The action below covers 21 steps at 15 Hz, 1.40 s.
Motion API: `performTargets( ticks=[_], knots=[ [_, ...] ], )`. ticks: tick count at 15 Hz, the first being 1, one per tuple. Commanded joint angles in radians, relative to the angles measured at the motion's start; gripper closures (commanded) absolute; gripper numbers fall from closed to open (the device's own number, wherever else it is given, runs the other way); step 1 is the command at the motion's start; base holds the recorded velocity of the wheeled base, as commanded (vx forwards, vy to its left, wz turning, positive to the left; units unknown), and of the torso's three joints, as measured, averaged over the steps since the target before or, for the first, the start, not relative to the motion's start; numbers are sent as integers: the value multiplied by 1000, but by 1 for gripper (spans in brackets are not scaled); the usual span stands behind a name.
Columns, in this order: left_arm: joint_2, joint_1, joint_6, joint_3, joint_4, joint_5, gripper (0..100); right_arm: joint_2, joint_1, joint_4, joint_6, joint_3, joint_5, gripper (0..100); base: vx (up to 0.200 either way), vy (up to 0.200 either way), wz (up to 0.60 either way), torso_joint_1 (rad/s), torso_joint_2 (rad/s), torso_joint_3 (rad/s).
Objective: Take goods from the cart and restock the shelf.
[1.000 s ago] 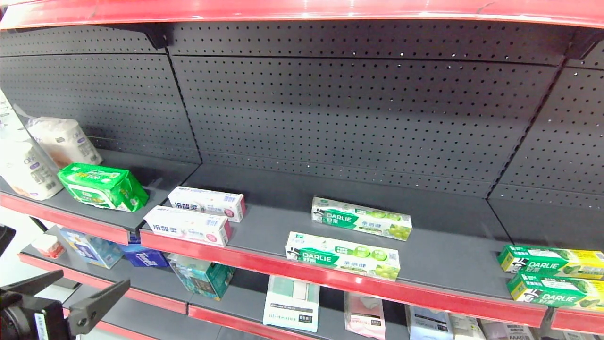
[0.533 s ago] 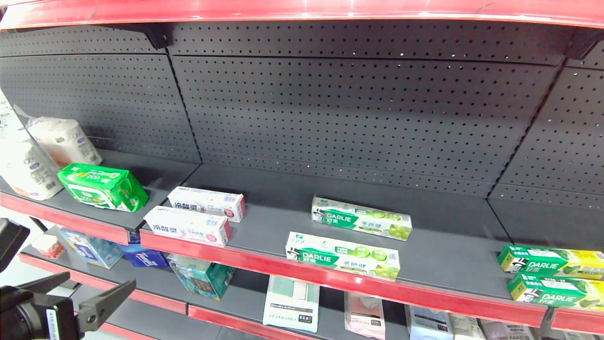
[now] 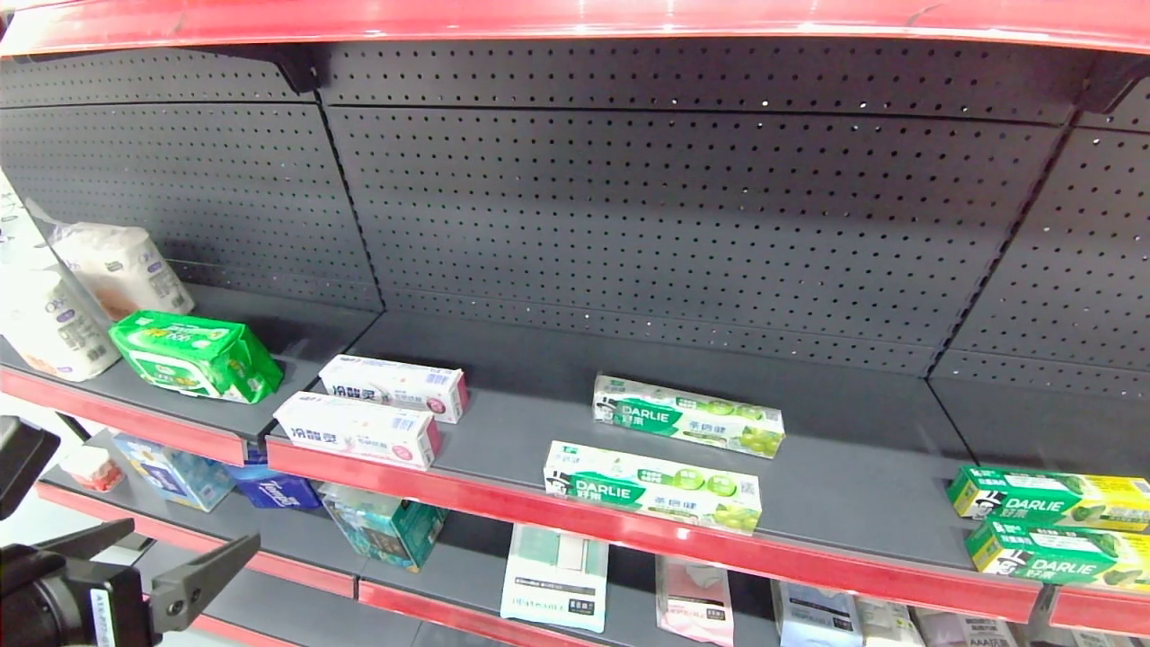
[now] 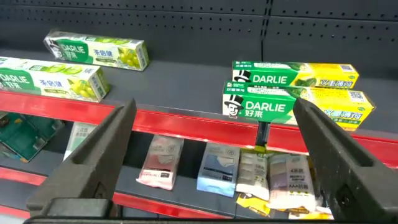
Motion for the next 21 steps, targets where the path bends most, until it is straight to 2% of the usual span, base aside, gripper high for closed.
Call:
performTargets(
  ticks=[1,7,18,20,21],
  knots=[
    [8,0,0,1,0,-4,0,1,1,0,0,0,0,0,0,0,0,0,0,0],
    [29,0,2,-7,0,-7,0,0,1,0,-3,0,0,0,0,0,0,0,0,0],
    [43,0,2,-2,0,-7,0,0,1,0,-3,-2,0,0,0,0,-600,4,1,1],
    [63,4,0,-2,3,-6,0,1,1,0,-3,0,1,0,0,0,0,0,0,0],
    [90,31,2,-4,1,-4,0,1,1,0,-3,-2,1,0,0,0,0,0,0,0]
  ],
)
